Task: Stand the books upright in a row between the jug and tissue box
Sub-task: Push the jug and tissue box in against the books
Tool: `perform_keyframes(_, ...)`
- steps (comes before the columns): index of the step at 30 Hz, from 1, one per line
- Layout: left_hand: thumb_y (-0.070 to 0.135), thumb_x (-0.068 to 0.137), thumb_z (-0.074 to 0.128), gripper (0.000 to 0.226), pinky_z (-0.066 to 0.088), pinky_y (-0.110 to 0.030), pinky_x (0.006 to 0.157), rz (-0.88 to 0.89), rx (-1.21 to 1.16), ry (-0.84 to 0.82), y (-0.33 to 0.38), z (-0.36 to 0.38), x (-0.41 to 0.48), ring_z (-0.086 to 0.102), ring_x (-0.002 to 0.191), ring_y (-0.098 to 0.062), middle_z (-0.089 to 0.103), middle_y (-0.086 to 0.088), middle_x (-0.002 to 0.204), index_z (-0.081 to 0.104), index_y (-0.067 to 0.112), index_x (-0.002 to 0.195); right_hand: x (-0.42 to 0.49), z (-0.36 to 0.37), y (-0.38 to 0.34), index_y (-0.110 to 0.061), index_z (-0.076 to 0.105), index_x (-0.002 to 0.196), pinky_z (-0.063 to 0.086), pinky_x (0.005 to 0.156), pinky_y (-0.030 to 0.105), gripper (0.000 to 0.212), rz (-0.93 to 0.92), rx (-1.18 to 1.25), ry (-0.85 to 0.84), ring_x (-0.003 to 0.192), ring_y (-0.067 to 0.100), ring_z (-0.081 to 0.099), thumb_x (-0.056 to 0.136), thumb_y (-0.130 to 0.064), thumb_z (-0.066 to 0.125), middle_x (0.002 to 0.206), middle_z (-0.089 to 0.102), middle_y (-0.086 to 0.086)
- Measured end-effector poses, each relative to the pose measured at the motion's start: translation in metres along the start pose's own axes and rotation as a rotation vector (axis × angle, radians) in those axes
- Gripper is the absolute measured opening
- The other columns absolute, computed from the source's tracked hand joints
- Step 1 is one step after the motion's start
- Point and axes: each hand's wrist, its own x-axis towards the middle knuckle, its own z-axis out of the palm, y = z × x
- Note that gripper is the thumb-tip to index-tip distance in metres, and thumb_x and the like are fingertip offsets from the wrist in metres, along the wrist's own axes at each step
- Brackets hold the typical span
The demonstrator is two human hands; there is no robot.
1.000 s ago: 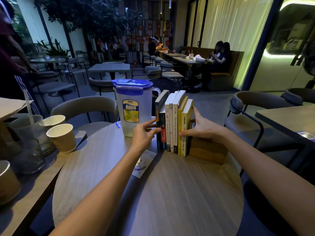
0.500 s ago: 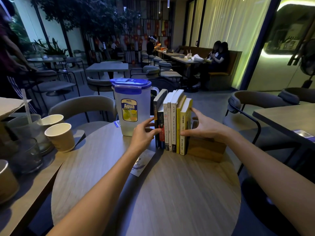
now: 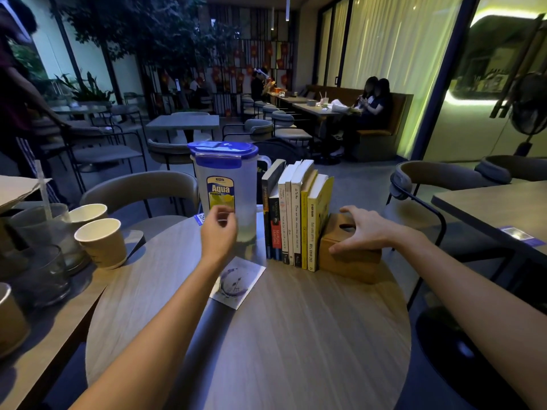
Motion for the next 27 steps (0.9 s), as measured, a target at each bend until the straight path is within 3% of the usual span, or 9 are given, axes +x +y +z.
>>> perform_keyframes(2, 0.013, 0.095, 0.060, 0.019, 0.052, -0.027, 0.075, -0.099, -0.043, 0.121, -0.008, -0.011, 0.010, 0.061, 0.097, -0.022, 0.063, -0.008, 0.106, 0.055, 0.011, 0.113, 0.002, 0.001, 0.001, -0.026, 0.017, 0.157, 0.040, 0.111, 0.054, 0.122, -0.003, 0.010, 0.000, 0.140, 0.032, 0.035, 0.063, -0.071, 0.081, 0.155, 0.035, 0.008)
perform_keyframes(4, 0.015, 0.090, 0.066, 0.040, 0.046, -0.020, 0.067, -0.176, -0.066, 0.180, -0.018, -0.024, 0.020, 0.058, 0.094, -0.019, 0.060, -0.014, 0.118, 0.048, 0.012, 0.126, 0.004, 0.001, 0.002, -0.026, 0.018, 0.157, 0.041, 0.111, 0.054, 0.121, -0.008, 0.004, 0.003, 0.140, 0.031, 0.034, 0.064, -0.070, 0.081, 0.154, 0.035, 0.008)
perform_keyframes(7, 0.015, 0.083, 0.078, 0.086, 0.047, -0.026, 0.086, -0.249, -0.062, 0.067, -0.031, -0.038, 0.039, 0.053, 0.111, -0.022, 0.046, -0.019, 0.139, 0.026, 0.019, 0.151, 0.007, 0.004, 0.005, -0.025, 0.020, 0.157, 0.039, 0.112, 0.053, 0.117, -0.023, 0.009, 0.010, 0.142, 0.031, 0.032, 0.067, -0.067, 0.081, 0.155, 0.034, 0.007)
perform_keyframes(10, 0.007, 0.079, 0.081, 0.107, 0.040, -0.039, 0.103, -0.279, -0.081, -0.115, -0.033, -0.042, 0.048, 0.043, 0.134, -0.033, 0.031, -0.019, 0.154, 0.010, 0.023, 0.157, 0.009, 0.007, 0.008, -0.026, 0.024, 0.156, 0.039, 0.112, 0.052, 0.117, -0.047, 0.005, 0.042, 0.142, 0.030, 0.031, 0.064, -0.071, 0.080, 0.155, 0.036, 0.006)
perform_keyframes(14, 0.011, 0.070, 0.086, 0.114, 0.044, -0.045, 0.106, -0.280, -0.114, -0.282, -0.037, -0.035, 0.051, 0.044, 0.135, -0.033, 0.038, -0.015, 0.152, 0.013, 0.023, 0.156, 0.012, 0.012, 0.011, -0.029, 0.028, 0.154, 0.040, 0.112, 0.054, 0.120, -0.062, 0.012, 0.062, 0.140, 0.028, 0.034, 0.056, -0.081, 0.075, 0.154, 0.039, 0.002)
perform_keyframes(16, 0.017, 0.065, 0.087, 0.115, 0.043, -0.052, 0.109, -0.283, -0.098, -0.299, -0.040, -0.031, 0.051, 0.047, 0.133, -0.032, 0.045, -0.012, 0.148, 0.016, 0.023, 0.155, 0.012, 0.015, 0.011, -0.031, 0.029, 0.153, 0.039, 0.111, 0.057, 0.122, -0.072, 0.001, 0.085, 0.140, 0.028, 0.035, 0.053, -0.086, 0.071, 0.154, 0.039, 0.001)
perform_keyframes(20, 0.009, 0.073, 0.084, 0.106, 0.043, -0.055, 0.109, -0.266, -0.094, -0.311, -0.043, -0.031, 0.053, 0.050, 0.131, -0.032, 0.048, -0.012, 0.145, 0.016, 0.022, 0.154, 0.009, 0.018, 0.010, -0.030, 0.026, 0.155, 0.035, 0.113, 0.060, 0.121, -0.085, -0.003, 0.105, 0.143, 0.028, 0.030, 0.055, -0.085, 0.067, 0.156, 0.035, 0.002)
perform_keyframes(27, 0.028, 0.054, 0.088, 0.124, 0.039, -0.056, 0.112, -0.262, -0.101, -0.362, -0.036, -0.031, 0.050, 0.048, 0.133, -0.031, 0.046, -0.010, 0.147, 0.015, 0.024, 0.154, 0.018, 0.024, 0.011, -0.033, 0.038, 0.148, 0.044, 0.107, 0.058, 0.118, -0.112, 0.027, 0.155, 0.135, 0.023, 0.044, 0.050, -0.094, 0.065, 0.146, 0.047, -0.003)
